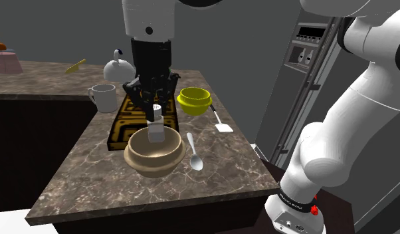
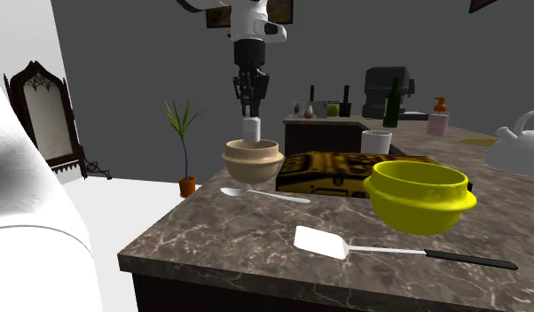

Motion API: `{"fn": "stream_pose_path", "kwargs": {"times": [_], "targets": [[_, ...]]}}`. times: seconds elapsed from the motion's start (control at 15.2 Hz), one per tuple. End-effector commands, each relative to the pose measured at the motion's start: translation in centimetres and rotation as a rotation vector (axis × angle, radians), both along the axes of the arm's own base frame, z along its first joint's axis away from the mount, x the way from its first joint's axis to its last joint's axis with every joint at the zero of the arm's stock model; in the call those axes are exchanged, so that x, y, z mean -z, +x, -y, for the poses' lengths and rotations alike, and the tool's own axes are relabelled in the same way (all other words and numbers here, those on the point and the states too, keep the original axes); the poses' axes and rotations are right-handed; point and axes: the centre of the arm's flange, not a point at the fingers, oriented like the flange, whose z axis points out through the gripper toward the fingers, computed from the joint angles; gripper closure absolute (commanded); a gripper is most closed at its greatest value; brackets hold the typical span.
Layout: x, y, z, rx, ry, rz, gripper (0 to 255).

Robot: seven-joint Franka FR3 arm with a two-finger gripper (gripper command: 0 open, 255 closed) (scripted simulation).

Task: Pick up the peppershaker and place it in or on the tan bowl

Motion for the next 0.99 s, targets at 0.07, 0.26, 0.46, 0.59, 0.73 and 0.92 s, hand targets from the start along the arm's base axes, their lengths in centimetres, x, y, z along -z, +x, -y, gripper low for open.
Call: {"fn": "stream_pose_path", "kwargs": {"times": [0.07, 0.26, 0.46, 0.59, 0.73, 0.92], "targets": [[0.0, 0.0, 0.0, 0.0, 0.0, 0.0, 0], [0.0, 0.0, 0.0, 0.0, 0.0, 0.0, 0], [-1.3, 0.0, 0.0, 0.0, 0.0, 0.0, 0], [-4.0, 0.1, -0.1, 0.0, 0.0, 0.0, 0], [-5.0, 0.1, -0.1, 0.0, 0.0, 0.0, 0], [-5.0, 0.1, -0.1, 0.0, 0.0, 0.0, 0]]}}
